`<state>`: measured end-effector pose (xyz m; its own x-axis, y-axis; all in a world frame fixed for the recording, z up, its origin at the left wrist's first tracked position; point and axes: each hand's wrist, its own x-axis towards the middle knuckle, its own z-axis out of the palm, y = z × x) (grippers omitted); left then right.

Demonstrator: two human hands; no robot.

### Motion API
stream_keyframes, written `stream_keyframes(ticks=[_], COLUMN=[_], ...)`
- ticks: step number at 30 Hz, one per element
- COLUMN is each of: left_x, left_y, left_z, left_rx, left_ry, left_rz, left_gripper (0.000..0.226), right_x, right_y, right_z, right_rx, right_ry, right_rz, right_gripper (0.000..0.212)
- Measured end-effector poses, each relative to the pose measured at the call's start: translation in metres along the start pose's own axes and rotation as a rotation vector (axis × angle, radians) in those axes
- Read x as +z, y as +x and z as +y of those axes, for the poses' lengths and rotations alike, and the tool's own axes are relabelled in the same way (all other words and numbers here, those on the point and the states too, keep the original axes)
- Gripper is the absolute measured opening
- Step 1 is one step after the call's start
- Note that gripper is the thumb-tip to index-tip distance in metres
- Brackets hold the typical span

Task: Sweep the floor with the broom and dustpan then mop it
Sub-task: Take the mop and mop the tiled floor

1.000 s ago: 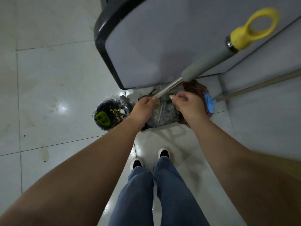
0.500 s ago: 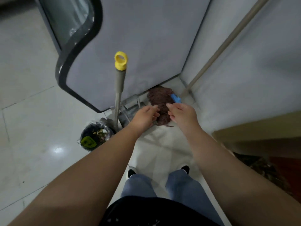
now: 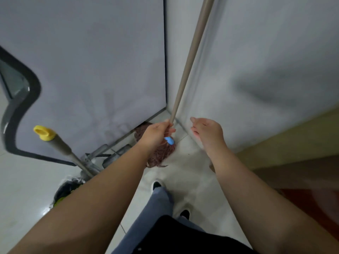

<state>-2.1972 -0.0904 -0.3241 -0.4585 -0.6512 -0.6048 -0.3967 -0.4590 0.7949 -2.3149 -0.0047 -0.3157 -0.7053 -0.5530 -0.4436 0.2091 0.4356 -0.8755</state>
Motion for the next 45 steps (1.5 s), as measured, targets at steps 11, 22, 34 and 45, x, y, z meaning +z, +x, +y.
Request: stream_keyframes(ticks=[11,22,34,45], left_x=[0.004,0.052,0.062,0.064], left_y=[0.112,0.163,0.164,0.084], left_z=[0.119,0.192,0.19,0.186], left_rx=[0.203,0.457,0.48,0.62], left_ry=[0.16,0.325,0.181,0.152], left_rz=[-0.004,-0.165,0.041,-0.082], left_gripper=[0.033,0.022,0.017,0.025], right_x=[0.01,0.006,-0.001,-0.013], right_y=[0.123,0.19,0.203,0.109], right_z=[-0.108,-0.165,-0.176,-0.177], right_rx=[-0.19,-0.315,-0.493,-0.603], right_ry=[-0.212,-0.216,-0.208,-0.048], right_rz=[0.003,-0.016,-0.262,-0.012], right_gripper=[0.036,0.025,0.016,0.015])
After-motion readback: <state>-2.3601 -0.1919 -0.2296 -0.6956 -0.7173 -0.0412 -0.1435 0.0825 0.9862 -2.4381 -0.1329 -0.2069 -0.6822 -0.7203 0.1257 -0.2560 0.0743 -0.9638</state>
